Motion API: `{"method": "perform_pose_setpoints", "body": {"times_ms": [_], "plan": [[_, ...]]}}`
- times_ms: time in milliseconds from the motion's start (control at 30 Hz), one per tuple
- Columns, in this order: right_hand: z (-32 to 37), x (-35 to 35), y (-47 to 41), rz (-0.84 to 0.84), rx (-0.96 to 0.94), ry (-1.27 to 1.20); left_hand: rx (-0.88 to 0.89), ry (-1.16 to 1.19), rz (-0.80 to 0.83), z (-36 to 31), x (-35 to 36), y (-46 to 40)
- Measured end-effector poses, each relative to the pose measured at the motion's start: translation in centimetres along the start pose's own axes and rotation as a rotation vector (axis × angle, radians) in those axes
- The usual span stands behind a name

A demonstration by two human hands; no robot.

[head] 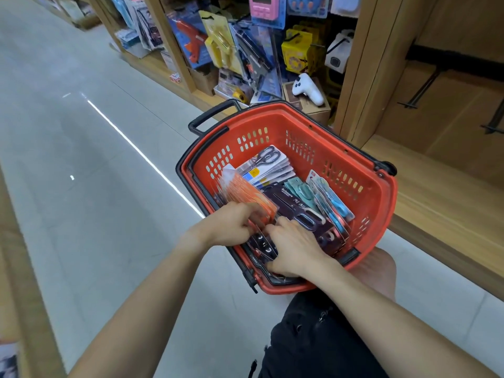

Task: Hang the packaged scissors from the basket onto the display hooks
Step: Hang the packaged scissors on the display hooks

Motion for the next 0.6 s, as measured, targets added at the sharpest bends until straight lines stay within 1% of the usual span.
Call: {"method": "perform_pose_setpoints", "body": {"times_ms": [67,133,200,333,433,600], "plan": [[-0.2,0.1,0.0,-0.003,0.005,-0.013,-0.010,-0.028,0.045,0.2,0.0,0.0],[-0.4,0.0,0.0,-0.012,0.011,-0.015,-0.025,-0.152,0.065,0.4,-0.2,0.1],[-0.1,-0.3,0.1,-0.033,0.004,0.027,-0.054,-0.273,0.083,0.1,-0.2,0.0],[0.9,-0.6,0.1,-0.068,-0.020,0.119,-0.060,-0.422,0.158,-1.0,1.1,-0.8],[0.5,-0.5,0.4,-0.086,0.001,0.044,-0.023,-0.496,0.165,-1.2,1.2,-1.2],[-1.8,-1.5,2.3,-0.165,0.073,-0.159,0.084,-0.432,0.159,-1.3,1.4,-1.0]]}}
Point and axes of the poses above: each hand's wrist, its own y-axis away from the middle knuckle, its own x-axis out of the palm, z = x × y, the point moved 10 cm from there along -y, towards the middle knuckle, and after that the axes turned 2 degrees about y, right-handed, at the moved point
